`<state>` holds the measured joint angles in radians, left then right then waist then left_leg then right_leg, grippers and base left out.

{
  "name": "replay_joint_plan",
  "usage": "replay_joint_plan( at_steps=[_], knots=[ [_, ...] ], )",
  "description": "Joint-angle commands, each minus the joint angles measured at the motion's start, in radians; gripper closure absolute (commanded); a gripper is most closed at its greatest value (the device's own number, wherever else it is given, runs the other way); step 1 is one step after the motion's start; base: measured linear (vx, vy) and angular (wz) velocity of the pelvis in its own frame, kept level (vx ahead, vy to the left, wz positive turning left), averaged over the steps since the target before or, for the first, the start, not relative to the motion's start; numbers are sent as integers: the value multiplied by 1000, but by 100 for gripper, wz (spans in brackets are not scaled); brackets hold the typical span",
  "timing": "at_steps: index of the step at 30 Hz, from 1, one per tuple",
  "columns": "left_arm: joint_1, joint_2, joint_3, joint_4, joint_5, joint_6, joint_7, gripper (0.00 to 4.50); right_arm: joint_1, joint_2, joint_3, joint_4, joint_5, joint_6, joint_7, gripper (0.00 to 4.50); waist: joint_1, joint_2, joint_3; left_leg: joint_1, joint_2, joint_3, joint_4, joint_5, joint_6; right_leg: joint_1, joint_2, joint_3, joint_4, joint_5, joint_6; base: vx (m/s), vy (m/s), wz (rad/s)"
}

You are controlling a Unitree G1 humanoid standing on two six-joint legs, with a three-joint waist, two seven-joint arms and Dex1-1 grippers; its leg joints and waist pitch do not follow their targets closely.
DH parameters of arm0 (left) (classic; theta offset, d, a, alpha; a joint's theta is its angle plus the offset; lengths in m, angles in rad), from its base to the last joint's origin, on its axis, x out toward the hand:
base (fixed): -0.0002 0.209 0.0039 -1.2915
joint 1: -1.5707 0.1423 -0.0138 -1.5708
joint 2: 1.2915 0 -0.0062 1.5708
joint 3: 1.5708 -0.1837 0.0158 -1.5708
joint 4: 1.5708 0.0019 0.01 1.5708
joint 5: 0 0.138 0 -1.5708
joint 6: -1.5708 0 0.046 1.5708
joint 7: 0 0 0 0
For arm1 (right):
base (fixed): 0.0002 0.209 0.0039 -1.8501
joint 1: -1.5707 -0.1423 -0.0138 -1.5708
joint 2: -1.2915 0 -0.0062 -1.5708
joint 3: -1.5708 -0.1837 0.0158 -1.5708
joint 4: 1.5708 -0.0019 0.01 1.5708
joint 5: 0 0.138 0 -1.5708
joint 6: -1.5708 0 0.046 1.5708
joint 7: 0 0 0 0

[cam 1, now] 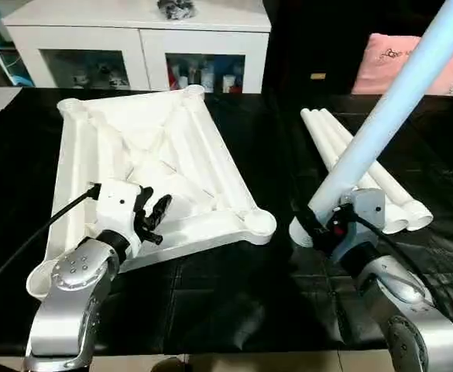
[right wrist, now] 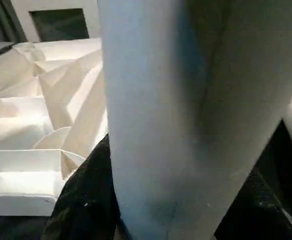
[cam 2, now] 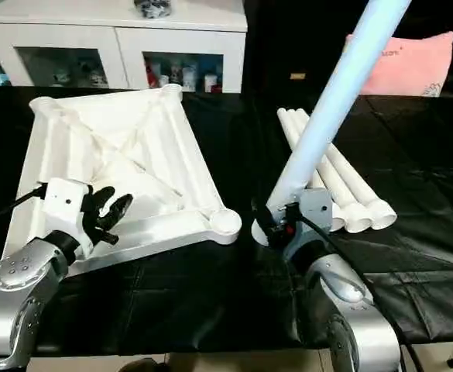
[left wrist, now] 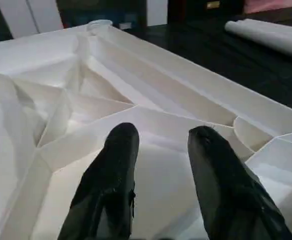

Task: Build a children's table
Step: Insert table leg to table base

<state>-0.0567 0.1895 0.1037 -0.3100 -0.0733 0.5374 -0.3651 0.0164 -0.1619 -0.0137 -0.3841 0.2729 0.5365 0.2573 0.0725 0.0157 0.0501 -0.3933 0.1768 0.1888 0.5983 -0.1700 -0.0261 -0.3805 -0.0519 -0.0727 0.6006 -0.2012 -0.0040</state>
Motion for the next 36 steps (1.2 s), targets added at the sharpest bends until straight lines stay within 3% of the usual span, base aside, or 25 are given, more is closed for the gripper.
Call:
replay_joint_plan(
  at_steps=[1,2,3,4,5,6,7,8,10,12,15,17,18,21,24,26,28,29,30,31,32,33,34,35,36],
  knots=[
    [-7,-6,1,-28,-13,8,17,264,0,-2,-17,-29,4,-3,-16,257,-25,12,-44,55,134,-86,-130,-488,-65,10,-53,30,-66,-186,-62,0,0,0],
    [-8,-6,-3,-27,-13,3,17,264,-1,0,-17,-29,3,-4,-21,257,-27,12,-42,54,122,-81,-125,-506,-60,9,-57,31,-75,-204,-72,0,0,0],
    [-10,-4,-17,-25,-9,-1,17,264,-6,7,-21,-25,-2,-3,-37,257,-28,-1,-39,35,55,-45,-89,-491,-57,15,-82,42,-107,-311,-76,0,0,0],
    [-11,-7,-24,-25,-10,0,17,264,-8,14,-26,-21,-6,-6,-49,257,-14,-14,-38,21,25,-36,-70,-381,-38,23,-114,56,-128,-517,-21,0,0,0],
    [-12,-9,-27,-24,-10,2,18,264,-10,18,-29,-18,-9,-9,-55,257,-7,-15,-42,23,27,-37,-62,-333,-28,21,-123,67,-134,-596,6,0,0,0],
    [-12,-9,-28,-24,-11,2,18,264,-10,18,-30,-17,-9,-8,-56,257,-5,-18,-44,12,35,-45,-69,-262,-15,28,-126,71,-130,-633,25,0,0,0],
    [-13,-15,-30,-25,-15,4,18,264,-10,19,-32,-16,-7,-3,-56,257,-9,-8,-46,11,45,-50,-82,-254,-22,25,-106,58,-121,-567,15,0,0,0],
    [-14,-16,-31,-24,-17,7,19,264,-10,19,-32,-16,-6,0,-56,257,-12,-6,-47,13,48,-52,-85,-267,-24,22,-97,55,-115,-525,6,0,0,0],
    [-15,-16,-33,-24,-19,13,24,264,-8,21,-34,-17,0,14,-59,257,-11,-5,-53,15,50,-44,-84,-264,13,26,-111,68,-98,-378,-72,0,0,0],
    [-16,-11,-35,-21,-18,7,28,264,-6,22,-30,-21,3,16,-61,257,-1,-7,-58,11,49,-39,-74,-198,61,35,-125,77,-91,-271,-134,0,0,0],
    [-15,-8,-33,-23,-22,10,33,264,-6,21,-24,-24,0,17,-62,257,3,-1,-62,17,55,-36,-73,-121,117,36,-116,70,-72,-116,-199,7,17,0],
    [-14,-7,-31,-26,-22,13,37,264,-8,17,-20,-23,-9,15,-65,257,-1,7,-61,29,66,-43,-80,-131,84,27,-88,58,-61,-85,-194,0,0,0],
    [-13,-8,-28,-29,-22,15,41,264,-9,18,-19,-22,-10,12,-64,257,-3,4,-58,35,69,-43,-83,-171,44,24,-80,57,-61,-84,-174,0,0,0],
    [-16,-8,-18,-34,-18,23,57,264,-16,11,-10,-14,-31,-12,-61,257,0,0,-50,35,61,-39,-90,-279,-19,24,-92,64,-72,-187,-138,0,0,0],
    [-18,-2,-17,-36,-21,25,59,264,-18,11,-7,-14,-29,-10,-60,257,-1,-3,-47,33,56,-41,-90,-312,-36,16,-96,69,-87,-289,-100,0,0,0],
    [-19,1,-20,-40,-21,28,59,264,-20,11,-7,-13,-27,-10,-59,257,-2,-3,-53,18,51,-37,-81,-201,-7,12,-89,66,-81,-168,-124,0,0,0],
    [-22,3,-25,-42,-20,31,59,264,-22,10,-6,-9,-28,-13,-58,257,-2,-2,-80,-7,29,-25,-40,53,104,-9,-73,48,-67,122,-196,-26,-4,0],
    [-22,3,-25,-42,-20,31,59,264,-22,10,-6,-9,-28,-13,-58,257,-2,-2,-80,-7,29,-25,-40,53,104,-9,-73,48,-67,122,-196,-51,-9,0],
    [-24,5,-29,-43,-19,33,59,264,-24,8,-5,-6,-31,-17,-59,257,1,0,-106,-34,2,-20,-4,251,218,-33,-55,27,-54,371,-232,-89,1,2],
    [-26,6,-31,-43,-19,32,60,264,-24,8,-5,-5,-32,-16,-61,257,1,-2,-108,-45,-1,-21,3,268,249,-42,-55,22,-62,396,-236,-129,20,3],
    [-30,9,-37,-41,-13,36,63,264,-25,7,-6,-3,-35,-12,-62,257,1,2,-108,-60,2,-25,9,186,276,-50,-60,11,-79,277,-229,-129,20,3],
    [-31,10,-39,-40,-12,37,64,264,-25,7,-6,-3,-36,-11,-62,257,1,11,-98,-50,18,-28,5,-11,253,-64,-66,2,-111,-19,-200,-157,39,2],
    [-33,10,-40,-39,-12,36,65,264,-27,5,-5,-2,-38,-11,-61,257,-10,22,-74,-13,39,-34,-11,-312,166,-84,-57,-18,-134,-394,-119,-214,59,-1],
    [-34,9,-40,-38,-13,36,66,264,-28,4,-6,-1,-39,-11,-61,257,-24,25,-59,7,42,-36,-8,-472,110,-97,-46,-44,-151,-547,-51,-214,59,-1],
    [-34,9,-40,-38,-13,36,66,264,-28,4,-6,-1,-39,-11,-61,257,-26,55,-39,-46,125,-74,-158,-822,-20,-24,0,-67,40,-527,38,-247,68,-8]
  ],
)
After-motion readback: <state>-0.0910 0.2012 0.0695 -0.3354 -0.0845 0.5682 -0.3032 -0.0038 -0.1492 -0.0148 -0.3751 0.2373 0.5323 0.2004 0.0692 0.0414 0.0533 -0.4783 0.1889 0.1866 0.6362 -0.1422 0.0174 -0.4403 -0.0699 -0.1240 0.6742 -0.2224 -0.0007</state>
